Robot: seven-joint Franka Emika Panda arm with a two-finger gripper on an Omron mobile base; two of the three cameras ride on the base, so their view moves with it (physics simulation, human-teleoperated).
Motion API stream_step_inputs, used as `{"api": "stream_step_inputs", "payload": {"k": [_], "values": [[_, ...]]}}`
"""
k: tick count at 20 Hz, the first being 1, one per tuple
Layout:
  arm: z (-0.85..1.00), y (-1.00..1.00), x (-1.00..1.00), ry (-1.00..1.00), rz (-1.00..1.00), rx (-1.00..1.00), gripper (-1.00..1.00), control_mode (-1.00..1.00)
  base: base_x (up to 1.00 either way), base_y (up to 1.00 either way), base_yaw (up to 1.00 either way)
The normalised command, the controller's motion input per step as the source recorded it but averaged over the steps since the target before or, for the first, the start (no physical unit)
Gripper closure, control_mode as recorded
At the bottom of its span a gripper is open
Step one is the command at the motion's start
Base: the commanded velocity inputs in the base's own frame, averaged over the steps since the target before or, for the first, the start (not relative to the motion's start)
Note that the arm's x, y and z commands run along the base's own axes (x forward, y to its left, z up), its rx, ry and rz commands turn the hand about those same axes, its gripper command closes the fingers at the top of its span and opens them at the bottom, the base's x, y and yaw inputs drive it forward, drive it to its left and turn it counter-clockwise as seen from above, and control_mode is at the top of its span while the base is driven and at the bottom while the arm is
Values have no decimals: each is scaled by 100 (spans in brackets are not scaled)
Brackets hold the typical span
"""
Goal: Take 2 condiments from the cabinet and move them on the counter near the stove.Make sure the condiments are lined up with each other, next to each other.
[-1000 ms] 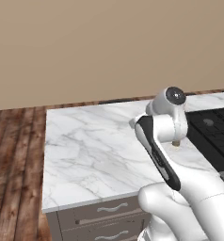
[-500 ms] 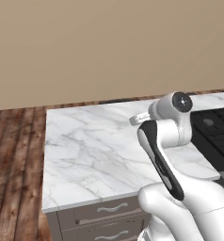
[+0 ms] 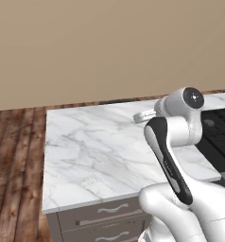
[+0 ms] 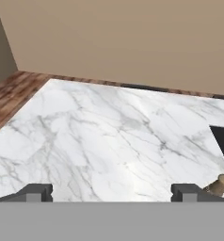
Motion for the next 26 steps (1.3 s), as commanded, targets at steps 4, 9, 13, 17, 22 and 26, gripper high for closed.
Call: {"api": "stream_step_inputs", "payload": {"k": [4, 9, 13, 17, 22, 26], "values": [[14, 0, -53, 0, -5, 0, -100, -100, 0, 0, 0], [17, 0, -37, 1, -5, 0, -100, -100, 0, 0, 0], [13, 0, -11, 0, 0, 0, -100, -100, 0, 0, 0], [10, 0, -14, 0, 0, 0, -100, -100, 0, 0, 0], [2, 0, -19, 0, 0, 0, -100, -100, 0, 0, 0], [0, 0, -6, 0, 0, 0, -100, -100, 0, 0, 0]]}}
